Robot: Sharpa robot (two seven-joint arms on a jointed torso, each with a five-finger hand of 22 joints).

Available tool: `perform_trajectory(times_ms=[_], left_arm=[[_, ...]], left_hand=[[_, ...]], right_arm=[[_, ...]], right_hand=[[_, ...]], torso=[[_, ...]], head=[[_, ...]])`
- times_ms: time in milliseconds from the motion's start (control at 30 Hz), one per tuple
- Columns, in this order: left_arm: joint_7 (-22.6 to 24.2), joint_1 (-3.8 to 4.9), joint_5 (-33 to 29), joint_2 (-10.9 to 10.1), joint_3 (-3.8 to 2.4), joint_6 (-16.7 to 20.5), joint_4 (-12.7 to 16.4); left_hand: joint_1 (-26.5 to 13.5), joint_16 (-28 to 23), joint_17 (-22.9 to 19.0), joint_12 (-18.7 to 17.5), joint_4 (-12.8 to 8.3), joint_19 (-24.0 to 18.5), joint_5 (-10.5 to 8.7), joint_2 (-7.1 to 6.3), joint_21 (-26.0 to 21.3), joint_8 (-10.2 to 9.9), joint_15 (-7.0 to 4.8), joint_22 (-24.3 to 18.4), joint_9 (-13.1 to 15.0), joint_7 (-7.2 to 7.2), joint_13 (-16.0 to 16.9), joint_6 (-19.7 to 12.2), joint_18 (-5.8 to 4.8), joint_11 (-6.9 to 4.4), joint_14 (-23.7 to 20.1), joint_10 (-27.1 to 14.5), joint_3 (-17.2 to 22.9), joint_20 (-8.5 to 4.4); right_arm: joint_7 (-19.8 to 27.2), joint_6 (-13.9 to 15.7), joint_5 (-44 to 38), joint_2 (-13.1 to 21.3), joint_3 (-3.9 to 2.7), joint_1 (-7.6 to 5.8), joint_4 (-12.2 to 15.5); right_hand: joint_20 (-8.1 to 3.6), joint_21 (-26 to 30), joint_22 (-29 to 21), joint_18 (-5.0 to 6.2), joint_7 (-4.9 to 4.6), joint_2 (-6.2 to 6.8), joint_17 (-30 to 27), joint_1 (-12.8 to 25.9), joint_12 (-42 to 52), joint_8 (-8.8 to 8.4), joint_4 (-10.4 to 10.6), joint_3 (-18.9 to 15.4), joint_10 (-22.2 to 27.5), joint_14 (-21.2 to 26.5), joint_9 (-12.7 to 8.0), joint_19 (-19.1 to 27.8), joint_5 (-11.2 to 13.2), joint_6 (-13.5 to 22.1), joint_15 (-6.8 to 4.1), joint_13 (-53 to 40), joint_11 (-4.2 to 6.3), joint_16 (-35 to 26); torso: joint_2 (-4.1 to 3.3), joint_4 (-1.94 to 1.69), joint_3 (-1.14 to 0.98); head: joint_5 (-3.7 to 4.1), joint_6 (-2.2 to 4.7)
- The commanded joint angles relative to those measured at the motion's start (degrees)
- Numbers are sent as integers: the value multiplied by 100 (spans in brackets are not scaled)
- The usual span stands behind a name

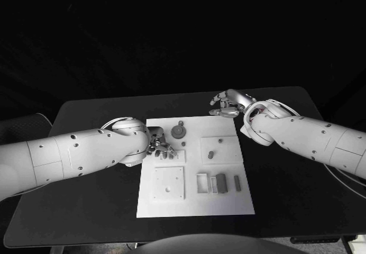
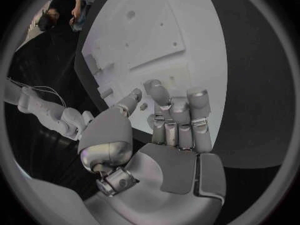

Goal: Assemble the parts on the task board

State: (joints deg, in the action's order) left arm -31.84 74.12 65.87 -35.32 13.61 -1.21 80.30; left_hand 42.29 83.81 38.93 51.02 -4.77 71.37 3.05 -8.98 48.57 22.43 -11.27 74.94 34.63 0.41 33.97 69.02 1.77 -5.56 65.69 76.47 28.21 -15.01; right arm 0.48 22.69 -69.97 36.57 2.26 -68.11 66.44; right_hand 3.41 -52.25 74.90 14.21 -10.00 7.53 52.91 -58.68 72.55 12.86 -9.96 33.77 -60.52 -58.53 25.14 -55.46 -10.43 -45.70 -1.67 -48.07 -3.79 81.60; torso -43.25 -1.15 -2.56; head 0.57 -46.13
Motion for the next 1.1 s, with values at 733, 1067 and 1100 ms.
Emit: perform_trajectory(times_ms=[733, 1067, 1100], left_arm=[[258, 466, -1116, -253, -342, 91, -647], [370, 481, -207, 166, -331, 31, -1236], [365, 480, -206, 216, -325, 16, -1305]], left_hand=[[414, -343, -206, -248, -563, -221, -8, 372, -330, -394, 208, -84, -113, 303, -133, -948, 261, 253, -233, -410, 39, 18], [178, -626, -362, -505, -282, -403, -36, 7, -609, -449, 339, -232, -104, 424, -259, -1214, 255, 382, -404, -645, 83, 150], [163, -662, -380, -541, -245, -437, -28, -42, -643, -466, 360, -247, -106, 447, -275, -1264, 252, 399, -441, -687, 100, 168]], right_arm=[[29, -70, -13, -4, -1, 5, -33], [23, -74, -12, -16, -1, 5, -31], [23, -76, -12, -27, -1, 5, -38]], right_hand=[[-13, 16, 49, 79, -29, -4, -7, 67, 43, 36, 39, -6, 24, 3, -9, 30, -31, 2, -56, 9, 2, 41], [-12, 15, 50, 79, -30, -7, -7, 73, 44, 36, 45, -9, 23, 2, -10, 29, -32, 3, -55, 10, 2, 42], [-12, 15, 50, 79, -30, -7, -7, 73, 44, 36, 45, -9, 23, 2, -10, 29, -32, 3, -55, 10, 2, 42]], torso=[[-2, -5, 2], [-1, -3, -1], [-1, -2, -1]], head=[[14, 139], [-20, 147], [-24, 153]])
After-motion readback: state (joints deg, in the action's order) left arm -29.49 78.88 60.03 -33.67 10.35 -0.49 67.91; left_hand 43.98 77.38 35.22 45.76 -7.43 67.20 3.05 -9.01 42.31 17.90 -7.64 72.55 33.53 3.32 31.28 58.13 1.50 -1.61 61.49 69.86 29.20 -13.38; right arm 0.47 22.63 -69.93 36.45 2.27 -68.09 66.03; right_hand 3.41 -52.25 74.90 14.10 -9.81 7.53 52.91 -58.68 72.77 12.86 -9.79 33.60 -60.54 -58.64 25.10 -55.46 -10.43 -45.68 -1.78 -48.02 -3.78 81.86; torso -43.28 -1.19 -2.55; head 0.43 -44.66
